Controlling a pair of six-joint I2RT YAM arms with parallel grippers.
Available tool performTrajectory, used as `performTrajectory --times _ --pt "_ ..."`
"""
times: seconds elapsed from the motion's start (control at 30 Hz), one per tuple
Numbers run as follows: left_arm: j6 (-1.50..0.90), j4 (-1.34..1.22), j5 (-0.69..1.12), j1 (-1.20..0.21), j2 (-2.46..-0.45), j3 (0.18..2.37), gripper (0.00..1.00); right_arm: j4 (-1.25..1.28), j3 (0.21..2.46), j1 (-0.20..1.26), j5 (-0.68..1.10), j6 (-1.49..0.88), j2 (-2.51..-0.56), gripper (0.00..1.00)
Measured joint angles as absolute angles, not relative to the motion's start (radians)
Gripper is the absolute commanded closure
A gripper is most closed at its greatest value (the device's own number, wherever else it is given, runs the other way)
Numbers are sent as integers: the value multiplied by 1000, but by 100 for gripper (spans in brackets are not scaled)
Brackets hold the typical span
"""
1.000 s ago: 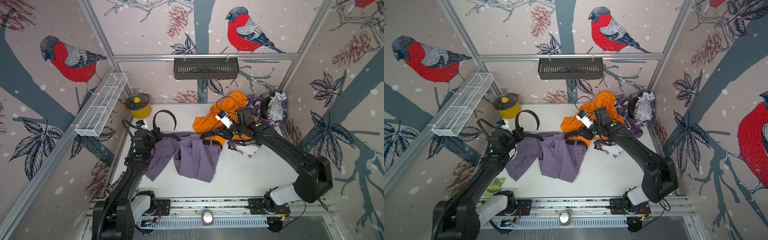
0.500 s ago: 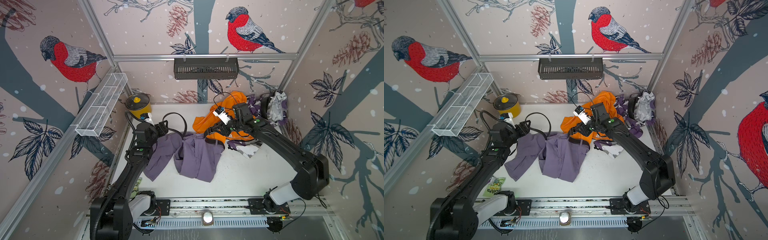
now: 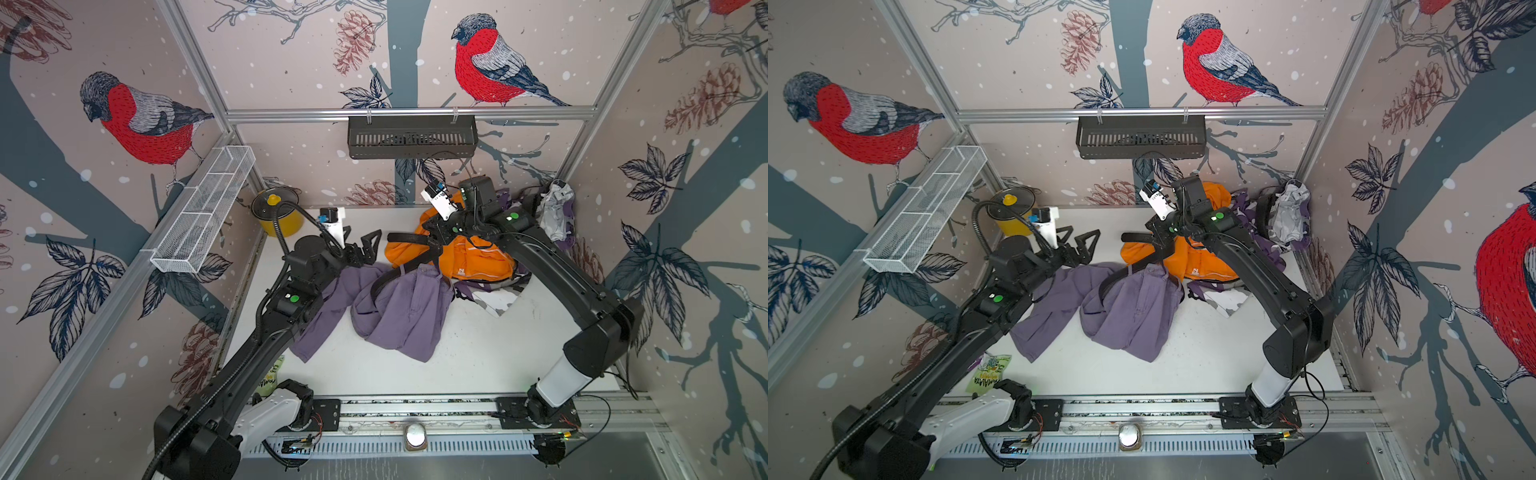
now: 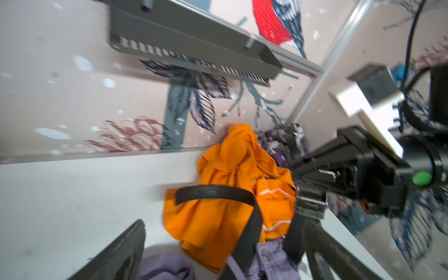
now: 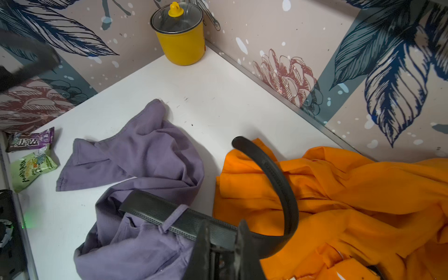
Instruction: Remove the belt from the trousers
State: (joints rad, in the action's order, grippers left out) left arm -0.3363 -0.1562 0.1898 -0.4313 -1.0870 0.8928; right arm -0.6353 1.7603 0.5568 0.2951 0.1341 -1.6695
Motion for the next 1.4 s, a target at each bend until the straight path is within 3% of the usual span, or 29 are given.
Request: performTrajectory --times 0.37,0.53,0.87,1.0,1.2,1.27,1.3,1.33,1.4 --pt "-472 -484 366 -644 -1307 762 2 -659 1834 567 281 80 -1699 100" --pt "-491 -561 339 -692 -1367 794 4 -657 1826 587 281 67 -1708 100" --pt "-517 -595 184 -743 -1523 888 21 -634 1790 596 262 17 -1703 100" --pt "-524 -594 143 -755 -1564 912 36 -626 1776 605 251 -9 -1702 100" --pt "-513 -593 82 -762 -1576 934 77 -600 1765 617 213 -45 -1701 100" --pt "-512 -591 75 -764 -1576 934 93 -596 1763 616 190 -51 -1700 94" --pt "-513 -590 65 -763 -1576 933 99 -584 1760 616 179 -51 -1700 86" --pt "-516 -588 56 -763 -1572 931 100 -574 1755 617 172 -52 -1699 64" --pt "-524 -586 52 -762 -1565 921 100 -567 1742 615 176 -65 -1691 40"
